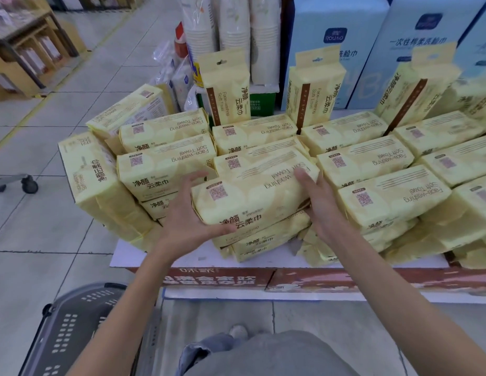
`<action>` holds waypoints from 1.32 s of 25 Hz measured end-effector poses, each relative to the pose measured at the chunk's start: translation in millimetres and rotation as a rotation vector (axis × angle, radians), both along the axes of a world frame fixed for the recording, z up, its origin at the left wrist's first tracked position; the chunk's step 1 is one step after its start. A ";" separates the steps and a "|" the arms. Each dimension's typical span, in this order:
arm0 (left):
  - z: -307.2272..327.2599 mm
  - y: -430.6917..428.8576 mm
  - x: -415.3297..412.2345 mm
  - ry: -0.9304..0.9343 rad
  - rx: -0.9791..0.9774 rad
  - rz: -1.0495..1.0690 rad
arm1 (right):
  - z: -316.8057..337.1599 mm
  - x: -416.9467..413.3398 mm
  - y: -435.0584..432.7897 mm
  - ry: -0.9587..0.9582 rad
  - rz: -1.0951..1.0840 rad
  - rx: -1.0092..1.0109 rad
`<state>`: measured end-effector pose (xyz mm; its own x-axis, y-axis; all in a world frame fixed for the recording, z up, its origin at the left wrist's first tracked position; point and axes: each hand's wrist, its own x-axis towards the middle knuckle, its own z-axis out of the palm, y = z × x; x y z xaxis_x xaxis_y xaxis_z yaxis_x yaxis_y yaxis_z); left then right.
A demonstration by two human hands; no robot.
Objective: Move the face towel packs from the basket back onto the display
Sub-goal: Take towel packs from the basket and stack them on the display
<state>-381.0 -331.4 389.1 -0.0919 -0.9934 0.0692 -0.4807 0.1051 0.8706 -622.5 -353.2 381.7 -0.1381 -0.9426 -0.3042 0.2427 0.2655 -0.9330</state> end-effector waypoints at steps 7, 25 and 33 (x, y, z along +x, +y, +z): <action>-51.5 0.4 -35.5 0.013 -0.114 0.041 | -34.4 -4.2 5.2 0.016 -0.225 0.073; -74.4 10.6 -64.5 0.197 0.031 0.244 | -55.9 15.2 13.3 0.112 -0.385 0.144; -76.1 9.6 -68.6 0.197 0.002 0.274 | -53.7 20.2 26.7 0.097 -0.313 0.185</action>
<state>-449.6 -321.8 312.9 0.1938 -0.9794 0.0566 -0.3133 -0.0071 0.9496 -602.3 -326.4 328.1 -0.4469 -0.7808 -0.4366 0.2519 0.3585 -0.8989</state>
